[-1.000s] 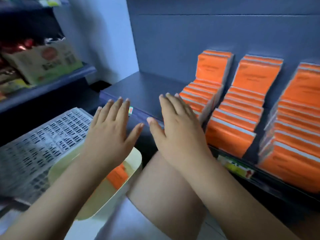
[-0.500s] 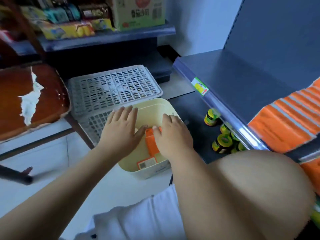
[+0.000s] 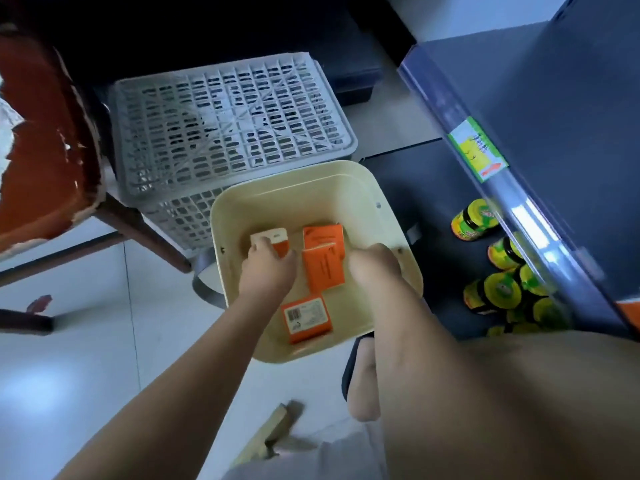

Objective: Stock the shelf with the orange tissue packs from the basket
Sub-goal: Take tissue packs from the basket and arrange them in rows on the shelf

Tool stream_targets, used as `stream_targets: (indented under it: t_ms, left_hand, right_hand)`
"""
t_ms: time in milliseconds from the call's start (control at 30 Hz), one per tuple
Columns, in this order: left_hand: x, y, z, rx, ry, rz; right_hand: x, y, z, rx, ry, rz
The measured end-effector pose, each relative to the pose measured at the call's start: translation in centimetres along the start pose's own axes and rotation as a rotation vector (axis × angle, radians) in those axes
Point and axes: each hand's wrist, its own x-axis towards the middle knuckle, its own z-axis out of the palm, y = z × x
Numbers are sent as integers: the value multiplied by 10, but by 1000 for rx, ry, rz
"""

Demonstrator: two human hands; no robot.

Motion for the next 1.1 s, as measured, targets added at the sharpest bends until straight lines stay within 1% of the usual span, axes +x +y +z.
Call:
stream_targets:
  t_ms: [67, 133, 200, 267, 333, 367, 433, 533, 567, 633, 667, 700, 767, 800, 867, 933, 967, 1033, 1100]
  left_hand:
    - [20, 2, 12, 91, 14, -4]
    - [40, 1, 25, 172, -7, 22]
    - [63, -3, 36, 207, -34, 39]
    - [86, -12, 48, 218, -47, 26]
    - [106, -24, 60, 230, -26, 1]
    - [116, -30, 65, 244, -13, -24]
    - [115, -26, 62, 248, 27, -55]
    - [116, -17, 61, 318, 92, -123]
    - [117, -18, 66, 307, 100, -158]
    - [121, -34, 79, 301, 101, -166]
    - [123, -46, 86, 287, 93, -149]
    - [127, -57, 93, 273, 115, -95]
    - [130, -70, 101, 274, 136, -43]
    - [130, -71, 105, 272, 132, -42]
    - [110, -43, 92, 228, 153, 13]
    - [101, -32, 88, 140, 142, 100]
    - [97, -30, 87, 110, 165, 144]
    - [84, -22, 81, 88, 211, 250]
    - [68, -15, 71, 66, 232, 343]
  right_hand:
    - [25, -7, 7, 4, -15, 70]
    - [48, -4, 20, 37, -57, 131]
    - [67, 3, 40, 80, -118, 150]
    - [87, 11, 61, -42, -97, 135]
    - [107, 13, 80, -137, -45, 67]
    - [118, 12, 90, -160, -59, 43]
    - [132, 11, 102, -137, -71, 37]
    - [155, 10, 119, -85, -98, 90]
    - [159, 11, 123, -67, -106, 108]
    - [164, 15, 133, -32, -106, 166]
    - [162, 17, 136, -15, -113, 187]
    - [159, 20, 140, 24, -127, 209]
    - [156, 29, 149, 163, -148, 262]
    - [152, 32, 151, 257, -169, 308]
    - [144, 38, 152, 425, -182, 387]
    - [141, 39, 147, 465, -178, 323]
    - [141, 39, 144, 484, -170, 302]
    - [137, 31, 129, 577, -205, 289]
    - [130, 24, 111, 668, -205, 283]
